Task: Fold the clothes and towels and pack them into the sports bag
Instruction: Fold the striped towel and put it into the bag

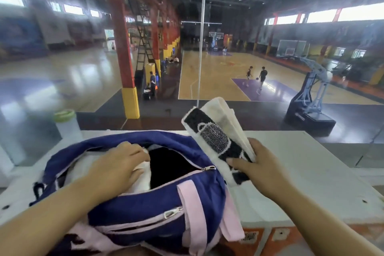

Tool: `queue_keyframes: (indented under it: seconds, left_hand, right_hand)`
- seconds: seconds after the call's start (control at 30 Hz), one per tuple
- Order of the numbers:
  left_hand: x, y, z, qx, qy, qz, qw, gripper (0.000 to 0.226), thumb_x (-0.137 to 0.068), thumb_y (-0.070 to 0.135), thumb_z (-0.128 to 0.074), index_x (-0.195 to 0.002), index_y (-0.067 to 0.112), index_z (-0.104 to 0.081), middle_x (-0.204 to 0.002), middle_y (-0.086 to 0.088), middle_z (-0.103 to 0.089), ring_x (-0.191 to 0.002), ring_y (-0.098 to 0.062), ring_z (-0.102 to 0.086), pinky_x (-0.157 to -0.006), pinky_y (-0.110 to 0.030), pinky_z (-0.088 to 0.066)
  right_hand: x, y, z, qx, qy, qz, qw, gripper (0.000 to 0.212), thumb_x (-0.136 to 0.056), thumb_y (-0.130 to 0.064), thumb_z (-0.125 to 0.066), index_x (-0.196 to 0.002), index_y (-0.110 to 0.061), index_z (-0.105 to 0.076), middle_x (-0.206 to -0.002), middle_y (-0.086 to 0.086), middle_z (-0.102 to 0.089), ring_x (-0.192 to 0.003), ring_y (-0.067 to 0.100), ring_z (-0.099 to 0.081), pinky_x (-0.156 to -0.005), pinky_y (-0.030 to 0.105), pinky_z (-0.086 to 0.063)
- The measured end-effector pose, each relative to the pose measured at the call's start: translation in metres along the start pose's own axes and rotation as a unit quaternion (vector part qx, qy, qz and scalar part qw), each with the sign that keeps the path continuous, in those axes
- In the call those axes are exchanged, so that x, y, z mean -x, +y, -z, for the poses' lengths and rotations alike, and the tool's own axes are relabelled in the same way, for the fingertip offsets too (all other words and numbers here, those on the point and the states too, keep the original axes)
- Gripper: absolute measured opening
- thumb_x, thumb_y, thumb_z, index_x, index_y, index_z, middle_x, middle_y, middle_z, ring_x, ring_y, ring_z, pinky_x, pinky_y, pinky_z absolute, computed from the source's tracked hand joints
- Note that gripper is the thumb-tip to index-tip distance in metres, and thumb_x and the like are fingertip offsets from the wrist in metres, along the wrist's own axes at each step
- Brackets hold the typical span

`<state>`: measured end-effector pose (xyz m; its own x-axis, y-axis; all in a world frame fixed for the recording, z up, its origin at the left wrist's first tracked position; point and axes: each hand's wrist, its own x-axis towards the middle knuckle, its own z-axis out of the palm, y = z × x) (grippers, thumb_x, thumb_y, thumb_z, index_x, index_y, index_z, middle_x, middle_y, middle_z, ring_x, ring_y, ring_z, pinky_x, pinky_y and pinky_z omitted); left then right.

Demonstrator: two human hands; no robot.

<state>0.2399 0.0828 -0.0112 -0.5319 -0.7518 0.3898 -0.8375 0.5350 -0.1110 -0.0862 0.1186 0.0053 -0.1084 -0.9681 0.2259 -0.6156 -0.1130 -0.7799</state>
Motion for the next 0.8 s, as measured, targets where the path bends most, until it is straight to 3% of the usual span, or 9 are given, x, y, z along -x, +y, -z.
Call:
queue_keyframes:
  seconds: [0.07, 0.13, 0.23, 0.4, 0.47, 0.6, 0.7, 0.8]
  left_hand:
    - [0.005, -0.021, 0.001, -0.045, 0.008, 0.016, 0.999, 0.04, -0.056, 0.02, -0.087, -0.09, 0.022, -0.068, -0.086, 0.004, -0.064, -0.074, -0.022, -0.06, -0.072, -0.028, -0.045]
    - [0.005, -0.041, 0.001, -0.087, 0.021, 0.034, 0.995, 0.045, -0.056, 0.014, -0.086, -0.094, 0.023, -0.062, -0.088, 0.0, -0.059, -0.075, -0.024, -0.054, -0.066, -0.034, -0.048]
    - [0.0, -0.067, -0.003, -0.129, 0.008, 0.049, 0.99, 0.058, -0.053, 0.007, -0.082, -0.099, 0.026, -0.052, -0.091, -0.004, -0.055, -0.076, -0.027, -0.05, -0.061, -0.036, -0.045]
    - [-0.015, -0.087, -0.007, -0.137, -0.039, 0.02, 0.99, 0.059, -0.054, 0.004, -0.08, -0.097, 0.029, -0.05, -0.089, 0.001, -0.05, -0.073, -0.021, -0.048, -0.051, -0.029, -0.042]
    - [-0.026, -0.088, -0.006, -0.145, -0.03, -0.002, 0.989, 0.058, -0.051, 0.002, -0.08, -0.094, 0.027, -0.05, -0.084, 0.001, -0.051, -0.068, -0.019, -0.049, -0.045, -0.029, -0.042]
    - [-0.047, -0.087, 0.003, -0.12, -0.019, -0.031, 0.992, 0.06, -0.046, 0.005, -0.078, -0.092, 0.025, -0.046, -0.08, 0.0, -0.056, -0.056, -0.021, -0.054, -0.039, -0.025, -0.026]
    - [-0.065, -0.079, 0.014, -0.057, -0.005, -0.01, 0.998, 0.042, -0.068, 0.015, -0.068, -0.102, 0.026, -0.046, -0.093, 0.003, -0.058, -0.074, -0.024, -0.061, -0.046, -0.028, -0.037]
    - [-0.08, -0.073, 0.028, 0.005, -0.043, 0.034, 0.998, 0.019, -0.082, 0.02, -0.055, -0.099, 0.025, -0.061, -0.096, 0.007, -0.064, -0.087, -0.018, -0.059, -0.069, -0.034, -0.049]
  right_hand:
    - [-0.002, -0.014, -0.023, -0.058, -0.024, 0.019, 0.998, 0.037, -0.072, -0.02, -0.077, -0.101, -0.033, -0.056, -0.079, -0.004, -0.07, -0.062, 0.011, -0.068, -0.065, 0.041, -0.057]
    - [-0.004, -0.026, -0.04, -0.071, -0.053, 0.05, 0.995, 0.039, -0.07, -0.02, -0.076, -0.1, -0.035, -0.057, -0.082, -0.002, -0.07, -0.065, 0.014, -0.068, -0.064, 0.04, -0.057]
    - [-0.013, -0.031, -0.056, 0.013, -0.087, 0.126, 0.988, 0.05, -0.06, -0.029, -0.071, -0.107, -0.04, -0.057, -0.097, -0.012, -0.067, -0.084, 0.007, -0.061, -0.077, 0.032, -0.05]
    - [-0.024, -0.025, -0.071, 0.207, -0.123, 0.251, 0.937, 0.056, -0.072, -0.038, -0.07, -0.125, -0.036, -0.053, -0.118, -0.014, -0.06, -0.107, 0.013, -0.052, -0.093, 0.028, -0.04]
    - [-0.028, -0.023, -0.075, 0.246, -0.111, 0.293, 0.917, 0.059, -0.069, -0.036, -0.07, -0.125, -0.034, -0.053, -0.12, -0.012, -0.061, -0.107, 0.016, -0.056, -0.093, 0.031, -0.042]
    - [-0.032, -0.03, -0.085, 0.256, -0.084, 0.358, 0.894, 0.058, -0.063, -0.036, -0.062, -0.121, -0.032, -0.053, -0.113, -0.011, -0.065, -0.098, 0.018, -0.063, -0.084, 0.032, -0.049]
    - [-0.035, -0.038, -0.094, 0.256, -0.094, 0.379, 0.884, 0.061, -0.062, -0.034, -0.057, -0.123, -0.033, -0.048, -0.114, -0.011, -0.063, -0.098, 0.018, -0.062, -0.085, 0.034, -0.051]
    - [-0.039, -0.043, -0.103, 0.248, -0.108, 0.389, 0.881, 0.062, -0.062, -0.028, -0.061, -0.123, -0.031, -0.047, -0.115, -0.009, -0.063, -0.097, 0.019, -0.062, -0.087, 0.034, -0.05]
